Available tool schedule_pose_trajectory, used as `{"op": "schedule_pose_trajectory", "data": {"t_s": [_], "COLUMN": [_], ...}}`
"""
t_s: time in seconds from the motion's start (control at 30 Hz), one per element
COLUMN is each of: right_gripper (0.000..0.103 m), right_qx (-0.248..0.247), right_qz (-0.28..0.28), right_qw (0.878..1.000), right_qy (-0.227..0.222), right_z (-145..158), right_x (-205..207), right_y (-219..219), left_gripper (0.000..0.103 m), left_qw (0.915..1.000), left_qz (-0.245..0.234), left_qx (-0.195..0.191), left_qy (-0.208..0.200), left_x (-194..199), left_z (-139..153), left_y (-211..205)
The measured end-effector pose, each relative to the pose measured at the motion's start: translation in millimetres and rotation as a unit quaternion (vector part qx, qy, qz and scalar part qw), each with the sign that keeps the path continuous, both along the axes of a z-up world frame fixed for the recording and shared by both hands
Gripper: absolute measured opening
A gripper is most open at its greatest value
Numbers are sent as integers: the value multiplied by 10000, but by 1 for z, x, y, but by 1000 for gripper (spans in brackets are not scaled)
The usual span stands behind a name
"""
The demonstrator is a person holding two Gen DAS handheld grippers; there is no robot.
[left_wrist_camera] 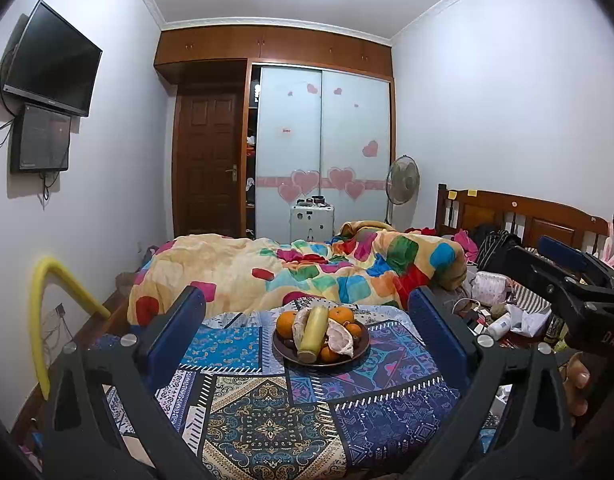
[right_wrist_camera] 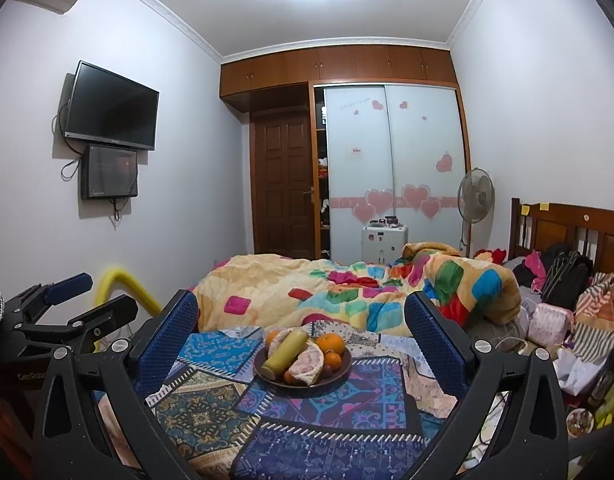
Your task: Organize fruits
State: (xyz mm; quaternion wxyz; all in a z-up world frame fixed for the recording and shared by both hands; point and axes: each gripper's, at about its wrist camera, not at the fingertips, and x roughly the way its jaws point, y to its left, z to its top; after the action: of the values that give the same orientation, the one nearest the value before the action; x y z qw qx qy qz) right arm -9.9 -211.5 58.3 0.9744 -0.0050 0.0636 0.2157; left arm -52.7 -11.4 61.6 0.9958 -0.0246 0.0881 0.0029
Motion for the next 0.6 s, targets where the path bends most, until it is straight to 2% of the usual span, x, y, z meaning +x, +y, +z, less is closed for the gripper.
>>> {"op": "schedule_pose_trajectory", "data": {"t_s": [0.6], "right_gripper": [103], "right_qx": [4], "right_qz": [-4], "right_qw": [10000], "right_qy": [44], "right_z": [0], "right_x": [2], "right_y": [-1], "left_gripper": [103], "left_qw": [10000], "left_qz": [-29], "left_qx": [-9], "left_qy": [49], "left_x": [3], "left_z": [-5], "left_y": [0]}}
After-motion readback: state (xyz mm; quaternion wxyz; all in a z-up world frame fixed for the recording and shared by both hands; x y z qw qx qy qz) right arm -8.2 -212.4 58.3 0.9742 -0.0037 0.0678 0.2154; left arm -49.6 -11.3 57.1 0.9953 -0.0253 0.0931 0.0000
